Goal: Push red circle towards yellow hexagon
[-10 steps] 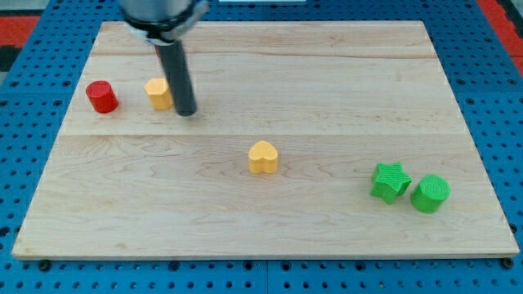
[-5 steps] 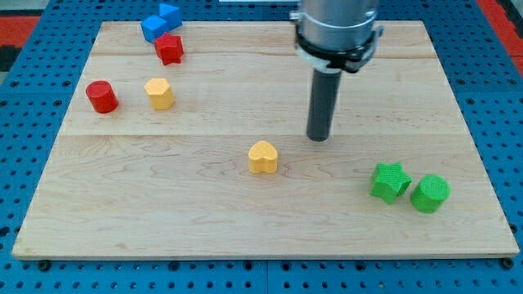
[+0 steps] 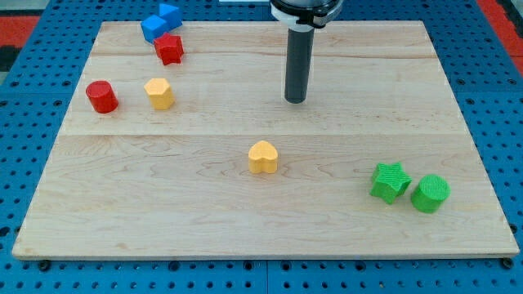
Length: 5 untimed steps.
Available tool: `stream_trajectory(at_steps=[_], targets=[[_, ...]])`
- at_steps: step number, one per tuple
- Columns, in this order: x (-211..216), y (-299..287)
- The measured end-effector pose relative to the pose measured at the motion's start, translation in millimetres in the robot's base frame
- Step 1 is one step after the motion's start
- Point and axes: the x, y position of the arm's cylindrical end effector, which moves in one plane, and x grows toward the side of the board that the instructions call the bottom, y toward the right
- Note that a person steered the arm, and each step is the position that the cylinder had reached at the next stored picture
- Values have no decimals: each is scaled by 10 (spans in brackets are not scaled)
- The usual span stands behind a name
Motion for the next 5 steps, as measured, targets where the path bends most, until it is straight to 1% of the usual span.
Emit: stream_trajectory(at_steps=[2,3,5], targets=[[0,20],[89,36],[450,-61]])
